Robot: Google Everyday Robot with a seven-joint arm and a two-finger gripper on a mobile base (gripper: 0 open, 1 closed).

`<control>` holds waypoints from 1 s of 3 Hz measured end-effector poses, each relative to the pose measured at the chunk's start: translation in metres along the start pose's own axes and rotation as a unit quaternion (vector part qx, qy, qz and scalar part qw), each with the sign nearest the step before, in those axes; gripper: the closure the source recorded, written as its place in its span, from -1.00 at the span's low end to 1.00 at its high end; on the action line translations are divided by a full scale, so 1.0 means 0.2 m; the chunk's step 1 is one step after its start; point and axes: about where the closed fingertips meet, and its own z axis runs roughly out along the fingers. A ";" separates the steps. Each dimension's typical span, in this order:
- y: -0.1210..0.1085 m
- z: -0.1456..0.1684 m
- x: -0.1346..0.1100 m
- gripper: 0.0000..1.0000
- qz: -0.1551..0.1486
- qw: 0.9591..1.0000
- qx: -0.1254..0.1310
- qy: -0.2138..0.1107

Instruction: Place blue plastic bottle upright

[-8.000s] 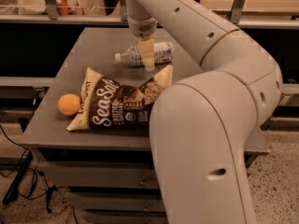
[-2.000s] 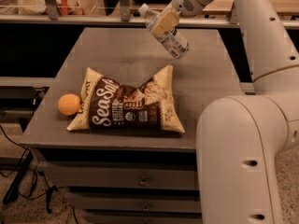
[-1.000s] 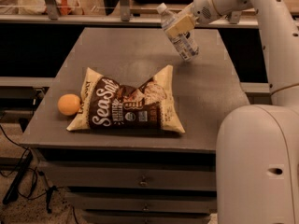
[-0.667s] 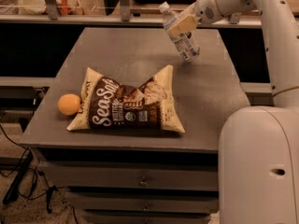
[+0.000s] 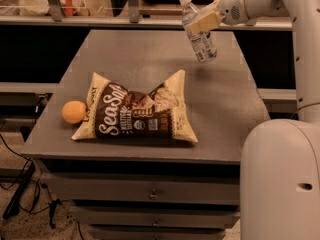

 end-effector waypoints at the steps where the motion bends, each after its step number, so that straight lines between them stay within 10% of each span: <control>1: -0.02 -0.06 0.00 1.00 0.004 1.000 0.001 -0.028; 3: -0.05 -0.13 0.01 1.00 0.007 0.997 0.000 -0.073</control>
Offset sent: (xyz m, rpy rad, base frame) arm -0.0064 -0.0397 0.0195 0.1593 -0.0741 -0.0030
